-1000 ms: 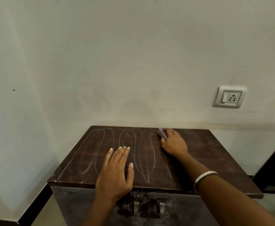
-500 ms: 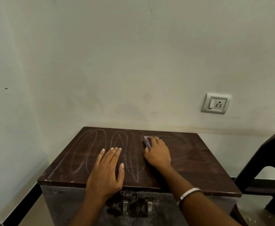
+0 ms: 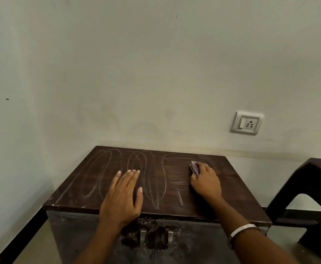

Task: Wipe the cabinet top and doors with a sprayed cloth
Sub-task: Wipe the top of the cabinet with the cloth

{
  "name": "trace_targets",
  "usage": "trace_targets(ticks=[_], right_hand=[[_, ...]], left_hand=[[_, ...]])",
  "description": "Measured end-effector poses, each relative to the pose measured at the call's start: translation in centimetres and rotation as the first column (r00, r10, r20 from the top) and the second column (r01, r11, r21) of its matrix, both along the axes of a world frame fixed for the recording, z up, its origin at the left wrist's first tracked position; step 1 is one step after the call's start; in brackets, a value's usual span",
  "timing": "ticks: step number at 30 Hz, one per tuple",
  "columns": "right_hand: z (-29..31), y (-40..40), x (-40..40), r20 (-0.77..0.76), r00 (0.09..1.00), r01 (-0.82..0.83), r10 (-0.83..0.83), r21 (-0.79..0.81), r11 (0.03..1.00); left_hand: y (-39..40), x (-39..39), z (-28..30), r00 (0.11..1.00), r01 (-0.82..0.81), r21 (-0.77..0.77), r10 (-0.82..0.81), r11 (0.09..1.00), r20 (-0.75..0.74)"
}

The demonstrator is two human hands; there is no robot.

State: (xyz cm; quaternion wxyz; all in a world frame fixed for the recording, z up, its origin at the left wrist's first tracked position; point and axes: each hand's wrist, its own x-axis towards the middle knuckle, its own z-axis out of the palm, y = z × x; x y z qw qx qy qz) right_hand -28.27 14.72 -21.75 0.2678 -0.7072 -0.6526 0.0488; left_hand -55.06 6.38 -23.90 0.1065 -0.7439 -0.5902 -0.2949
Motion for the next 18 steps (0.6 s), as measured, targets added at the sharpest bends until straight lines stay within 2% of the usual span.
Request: trace_targets(ticks=[3, 8, 12, 15, 18], right_hand=[[-0.3, -0.9, -2.4, 0.018, 0.999, -0.033, 0.033, -0.005, 0.999], [-1.2, -2.9, -7.8, 0.037, 0.982, -0.185, 0.184, 0.022, 0.982], [-1.3, -3.4, -7.1, 0.035, 0.973, -0.226, 0.226, -0.014, 0.974], [-1.1, -3.7, -3.9, 0.049, 0.983, -0.175, 0.175, -0.012, 0.985], [-0.7, -4.1, 0.1, 0.029, 0.999, -0.045, 0.045, 0.008, 0.999]], left_hand=[[0.0, 0.1, 0.0, 1.000, -0.001, -0.006, 0.001, 1.000, -0.009], [-0.1, 0.1, 0.2, 1.000, -0.006, -0.004, 0.006, 1.000, -0.011], [-0.1, 0.0, 0.3, 1.000, -0.010, -0.008, 0.010, 1.000, -0.014], [-0.1, 0.0, 0.3, 1.000, -0.007, -0.010, 0.006, 1.000, -0.006], [-0.1, 0.0, 0.2, 1.000, -0.009, -0.011, 0.009, 1.000, -0.005]])
